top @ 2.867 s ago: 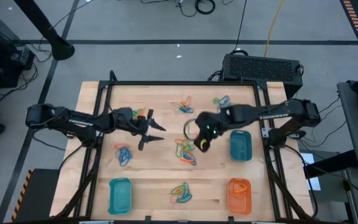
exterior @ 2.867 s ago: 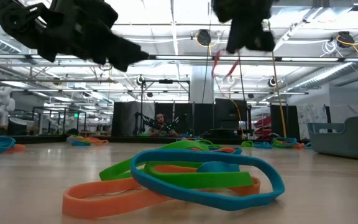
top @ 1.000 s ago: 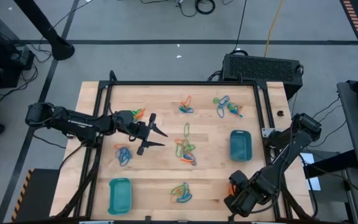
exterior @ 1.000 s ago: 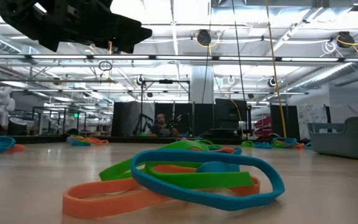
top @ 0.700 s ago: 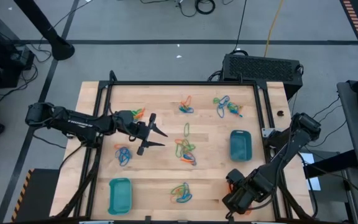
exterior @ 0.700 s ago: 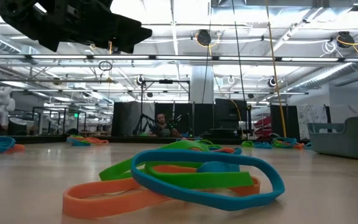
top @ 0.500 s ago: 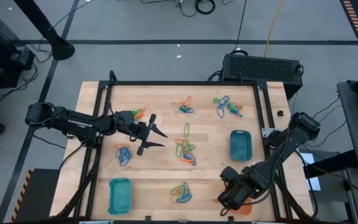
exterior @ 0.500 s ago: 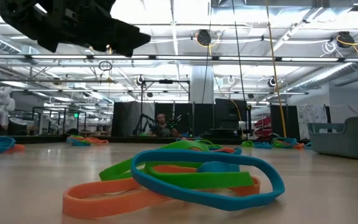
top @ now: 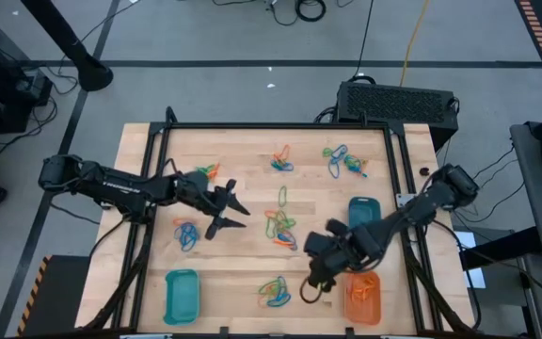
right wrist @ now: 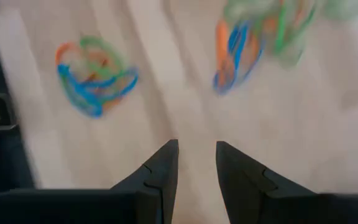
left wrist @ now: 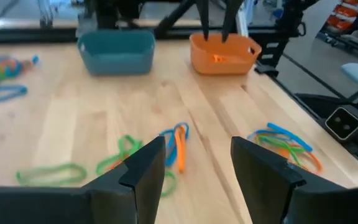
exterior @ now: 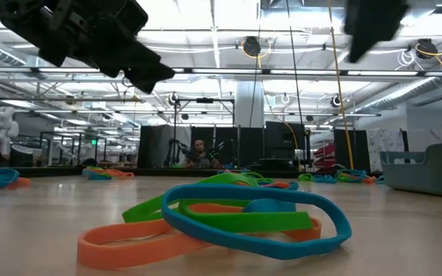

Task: Sort rubber bands into baskets
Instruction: Put the orange rubber band into the orange bin

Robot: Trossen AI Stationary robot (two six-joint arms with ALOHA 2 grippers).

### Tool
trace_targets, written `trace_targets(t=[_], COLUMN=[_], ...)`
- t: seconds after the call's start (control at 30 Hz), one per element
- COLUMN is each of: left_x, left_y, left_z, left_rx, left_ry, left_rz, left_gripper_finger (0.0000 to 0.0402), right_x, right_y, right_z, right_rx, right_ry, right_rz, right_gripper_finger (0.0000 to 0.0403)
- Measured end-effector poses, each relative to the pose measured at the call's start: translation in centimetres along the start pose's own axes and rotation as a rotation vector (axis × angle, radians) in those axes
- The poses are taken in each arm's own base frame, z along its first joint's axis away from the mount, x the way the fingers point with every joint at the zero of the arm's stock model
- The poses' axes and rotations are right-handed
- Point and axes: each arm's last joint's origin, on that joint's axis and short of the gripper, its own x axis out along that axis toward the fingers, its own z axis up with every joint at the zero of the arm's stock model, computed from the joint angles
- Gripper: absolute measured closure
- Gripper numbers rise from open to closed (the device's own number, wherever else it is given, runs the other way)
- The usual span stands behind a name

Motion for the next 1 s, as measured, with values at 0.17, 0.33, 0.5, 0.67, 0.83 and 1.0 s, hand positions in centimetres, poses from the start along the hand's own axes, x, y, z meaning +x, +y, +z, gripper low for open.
trace_targets(t=[0.17, 0.33, 0.5, 0.67, 0.83, 1.0], left_x=[0.0, 0.0, 0.0, 0.1, -0.1, -0.3], left_y=[0.0, -0.2, -0.5, -0.9, -0.8, -0.5], left_z=[-0.7, -1.6, -2.1, -2.4, -2.9, -3.1], left_rx=[-0.095, -0.174, -0.227, -0.234, -0.212, -0.158], left_ry=[0.074, 0.159, 0.209, 0.239, 0.288, 0.312], left_rz=[0.054, 0.12, 0.162, 0.187, 0.24, 0.358], left_gripper_finger=[0.021, 0.021, 0.021, 0.021, 0.021, 0.021], right_x=[0.6, 2.0, 5.1, 9.7, 13.0, 15.7], right_y=[-1.2, -3.0, -5.3, -8.1, -10.3, -11.1], right_z=[2.7, 5.6, 8.3, 10.2, 11.4, 11.4], right_rx=[-0.131, -0.181, -0.2, -0.177, -0.138, -0.125], right_ry=[-0.111, -0.192, -0.218, -0.179, -0.167, -0.152], right_rz=[0.001, -0.006, -0.053, -0.076, -0.063, -0.079], right_gripper_finger=[0.0303, 0.0303, 0.0303, 0.0303, 0.0303, 0.0303])
